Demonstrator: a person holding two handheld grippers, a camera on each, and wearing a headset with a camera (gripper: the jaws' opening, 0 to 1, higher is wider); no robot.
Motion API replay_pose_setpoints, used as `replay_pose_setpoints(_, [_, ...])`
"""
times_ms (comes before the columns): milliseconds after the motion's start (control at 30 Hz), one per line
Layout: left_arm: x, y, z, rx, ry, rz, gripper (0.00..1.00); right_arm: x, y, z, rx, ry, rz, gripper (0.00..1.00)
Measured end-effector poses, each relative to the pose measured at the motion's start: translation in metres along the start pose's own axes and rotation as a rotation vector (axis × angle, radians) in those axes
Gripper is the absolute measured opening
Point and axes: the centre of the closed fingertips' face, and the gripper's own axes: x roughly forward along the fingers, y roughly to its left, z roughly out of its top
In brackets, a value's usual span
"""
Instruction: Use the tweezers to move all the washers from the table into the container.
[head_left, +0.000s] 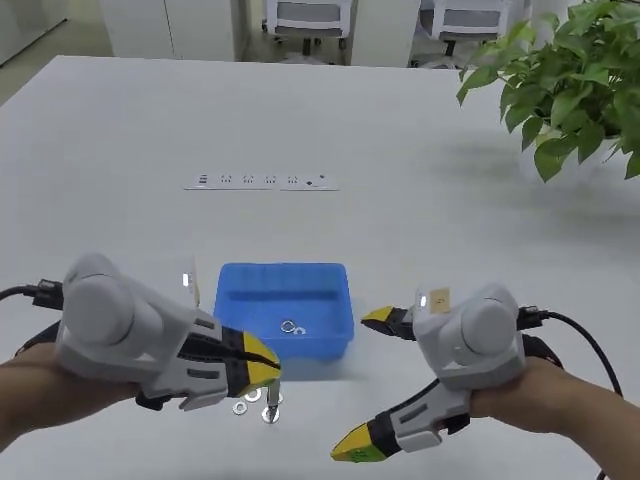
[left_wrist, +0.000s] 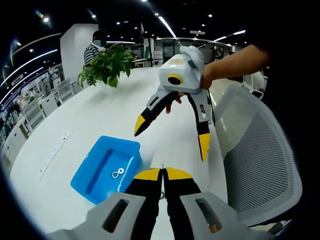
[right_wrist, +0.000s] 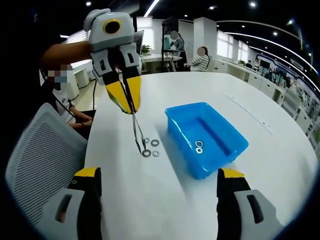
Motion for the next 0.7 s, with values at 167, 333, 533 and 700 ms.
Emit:
replay_pose_setpoints(167, [0.001,0.000,-0.001,-0.001,-0.005,0.000,0.06,0.004,0.007,0.003,-0.022,-0.001,0.025,0.86])
replay_pose_setpoints(333, [0.000,0.000,-0.002,0.010,0.005,-0.005,0.06,0.010,0.014,0.012,-0.066,-0.017,0.048,0.76])
replay_pose_setpoints(533, [0.001,-0.002,-0.002,0.019,0.013,-0.024,0.06,0.018,0.021,0.016,-0.130,-0.019,0.089,0.63])
replay_pose_setpoints(700, [0.002,-0.003,-0.002,0.025,0.019,-0.034,0.06,0.024,0.024,0.020,-0.162,-0.023,0.117,0.53])
